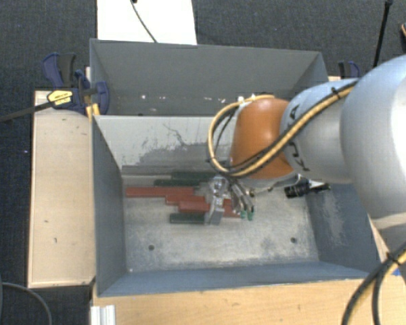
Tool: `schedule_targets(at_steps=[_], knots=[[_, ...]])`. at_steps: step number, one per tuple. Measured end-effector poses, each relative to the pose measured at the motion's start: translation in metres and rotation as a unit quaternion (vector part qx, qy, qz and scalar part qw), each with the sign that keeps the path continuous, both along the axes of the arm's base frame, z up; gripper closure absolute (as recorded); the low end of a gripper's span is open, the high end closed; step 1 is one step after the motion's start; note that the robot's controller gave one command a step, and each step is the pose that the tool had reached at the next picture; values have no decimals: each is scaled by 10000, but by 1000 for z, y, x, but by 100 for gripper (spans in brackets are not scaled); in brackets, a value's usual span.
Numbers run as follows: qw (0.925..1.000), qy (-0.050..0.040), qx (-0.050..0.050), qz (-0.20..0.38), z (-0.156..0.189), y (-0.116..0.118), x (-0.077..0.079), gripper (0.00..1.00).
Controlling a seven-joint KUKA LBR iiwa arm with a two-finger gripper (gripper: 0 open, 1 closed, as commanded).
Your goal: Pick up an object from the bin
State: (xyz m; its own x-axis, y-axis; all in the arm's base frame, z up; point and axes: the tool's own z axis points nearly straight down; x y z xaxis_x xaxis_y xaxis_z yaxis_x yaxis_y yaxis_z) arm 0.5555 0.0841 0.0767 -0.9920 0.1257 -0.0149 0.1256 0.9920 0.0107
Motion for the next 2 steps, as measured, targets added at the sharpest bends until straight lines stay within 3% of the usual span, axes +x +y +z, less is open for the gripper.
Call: schedule_targets(at_steps=[1,2], knots=[[9964,76,-44,-842,8,-68,-42,100],[9959,36,-31,-906,123,-75,-47,100]])
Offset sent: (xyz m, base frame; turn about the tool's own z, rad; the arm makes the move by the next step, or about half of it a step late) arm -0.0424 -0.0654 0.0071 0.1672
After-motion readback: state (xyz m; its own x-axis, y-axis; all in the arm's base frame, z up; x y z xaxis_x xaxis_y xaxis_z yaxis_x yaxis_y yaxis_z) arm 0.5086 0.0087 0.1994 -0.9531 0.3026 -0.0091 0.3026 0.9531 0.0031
